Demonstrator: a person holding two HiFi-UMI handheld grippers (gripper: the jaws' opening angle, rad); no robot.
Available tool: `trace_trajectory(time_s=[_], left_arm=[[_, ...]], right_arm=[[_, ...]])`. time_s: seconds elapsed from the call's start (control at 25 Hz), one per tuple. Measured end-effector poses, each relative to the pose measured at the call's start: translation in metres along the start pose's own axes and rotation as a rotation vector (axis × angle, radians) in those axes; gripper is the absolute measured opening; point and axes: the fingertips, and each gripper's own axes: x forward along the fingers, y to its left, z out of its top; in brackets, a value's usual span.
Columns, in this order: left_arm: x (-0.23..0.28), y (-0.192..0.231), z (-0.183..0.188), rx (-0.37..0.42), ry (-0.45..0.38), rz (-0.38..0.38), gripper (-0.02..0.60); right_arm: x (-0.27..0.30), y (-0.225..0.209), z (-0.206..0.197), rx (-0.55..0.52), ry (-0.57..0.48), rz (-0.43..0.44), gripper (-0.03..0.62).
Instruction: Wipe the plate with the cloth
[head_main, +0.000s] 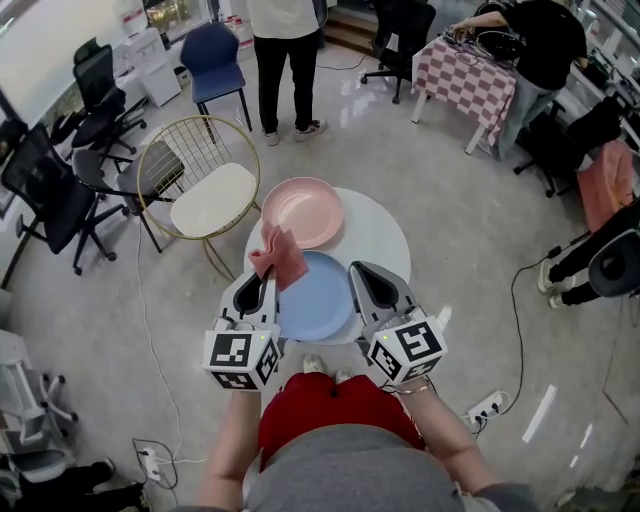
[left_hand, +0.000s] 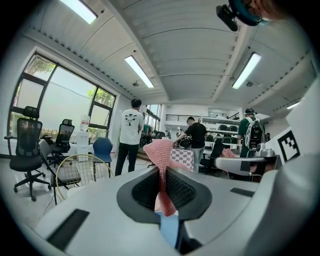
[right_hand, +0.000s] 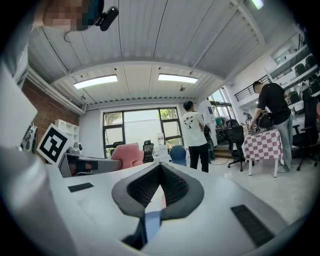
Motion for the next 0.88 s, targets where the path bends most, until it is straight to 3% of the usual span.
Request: trace_trajectory(time_s=[0.88], left_arm=[[-0.012, -0.046, 0.021, 0.052, -0.055, 0.038, 0.032]], right_arm=[[-0.032, -0.014, 0.017, -0.036, -0.025, 0.043, 0.028]])
